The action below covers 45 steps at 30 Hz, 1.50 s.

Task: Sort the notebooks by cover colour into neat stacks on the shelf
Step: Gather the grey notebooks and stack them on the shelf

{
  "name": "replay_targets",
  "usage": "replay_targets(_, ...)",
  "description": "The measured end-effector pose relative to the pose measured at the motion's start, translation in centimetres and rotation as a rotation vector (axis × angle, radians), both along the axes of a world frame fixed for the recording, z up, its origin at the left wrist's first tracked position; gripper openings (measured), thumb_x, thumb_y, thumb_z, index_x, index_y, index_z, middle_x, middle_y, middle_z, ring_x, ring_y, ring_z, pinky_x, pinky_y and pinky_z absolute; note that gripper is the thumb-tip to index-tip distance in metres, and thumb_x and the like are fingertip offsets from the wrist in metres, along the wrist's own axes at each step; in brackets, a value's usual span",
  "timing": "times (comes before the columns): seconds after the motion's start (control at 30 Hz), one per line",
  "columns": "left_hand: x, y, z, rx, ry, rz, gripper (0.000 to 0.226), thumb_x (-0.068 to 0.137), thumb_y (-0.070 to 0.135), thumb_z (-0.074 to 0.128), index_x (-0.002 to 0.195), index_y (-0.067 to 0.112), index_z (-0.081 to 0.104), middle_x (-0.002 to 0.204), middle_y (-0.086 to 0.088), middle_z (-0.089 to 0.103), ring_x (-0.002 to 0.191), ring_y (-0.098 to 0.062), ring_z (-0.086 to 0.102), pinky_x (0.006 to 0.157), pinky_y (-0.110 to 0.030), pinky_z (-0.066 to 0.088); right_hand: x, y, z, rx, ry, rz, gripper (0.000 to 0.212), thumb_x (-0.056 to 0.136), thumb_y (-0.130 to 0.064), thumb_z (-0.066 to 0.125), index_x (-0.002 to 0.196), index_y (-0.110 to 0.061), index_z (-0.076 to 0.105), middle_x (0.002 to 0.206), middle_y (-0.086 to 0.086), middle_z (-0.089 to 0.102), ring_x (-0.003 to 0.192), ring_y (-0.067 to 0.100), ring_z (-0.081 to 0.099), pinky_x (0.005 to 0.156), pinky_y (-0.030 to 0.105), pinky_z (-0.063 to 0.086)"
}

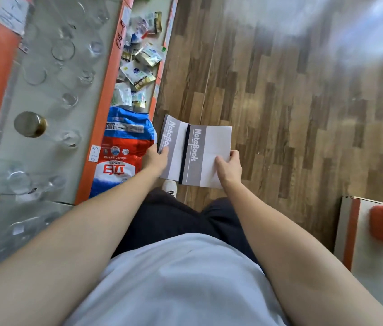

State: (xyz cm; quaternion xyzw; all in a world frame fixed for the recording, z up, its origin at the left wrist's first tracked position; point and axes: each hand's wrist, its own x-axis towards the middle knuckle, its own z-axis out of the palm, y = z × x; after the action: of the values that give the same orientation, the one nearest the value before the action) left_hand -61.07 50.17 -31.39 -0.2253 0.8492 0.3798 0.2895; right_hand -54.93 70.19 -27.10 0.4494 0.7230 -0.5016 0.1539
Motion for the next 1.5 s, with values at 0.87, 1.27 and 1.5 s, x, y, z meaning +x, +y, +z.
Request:
replay_targets(0.87,-15.3,19.9,3.7,-0.092,0.014,0.473,0.050,0.095,0.045,0.049,0.129,0.010,0.057,0.125,-0.014,0.062,0.111,-0.033,0.059,0.094,-0.042,0.050,-22.0,19.5,1.0,-0.134,0.044,0.269,0.024,0.092,-0.023,0.049,0.115,-0.018,0.045,0.103,0.000,0.059,0.092,0.025,0.057,0.078,0.033,0.043)
replay_targets(1.27,-27.9,17.8,2.8,-0.036,0.051,0.621,0.045,0.100,0.036,0.049,0.129,0.003,0.056,0.126,-0.020,0.061,0.110,-0.038,0.058,0.089,-0.039,0.048,-38.5,17.2,1.9,-0.037,0.090,0.476,0.025,0.089,-0.028,0.052,0.112,-0.021,0.048,0.103,0.001,0.064,0.090,0.025,0.061,0.075,0.035,0.050)
replay_targets(1.5,-35.8,16.0,2.7,0.020,0.050,0.731,0.054,0.091,0.054,0.047,0.124,0.013,0.059,0.123,-0.016,0.063,0.108,-0.038,0.060,0.096,-0.048,0.050,-48.8,15.4,3.7,0.023,0.099,0.651,0.022,0.088,-0.028,0.053,0.108,-0.021,0.049,0.091,-0.005,0.064,0.081,0.018,0.062,0.067,0.031,0.049)
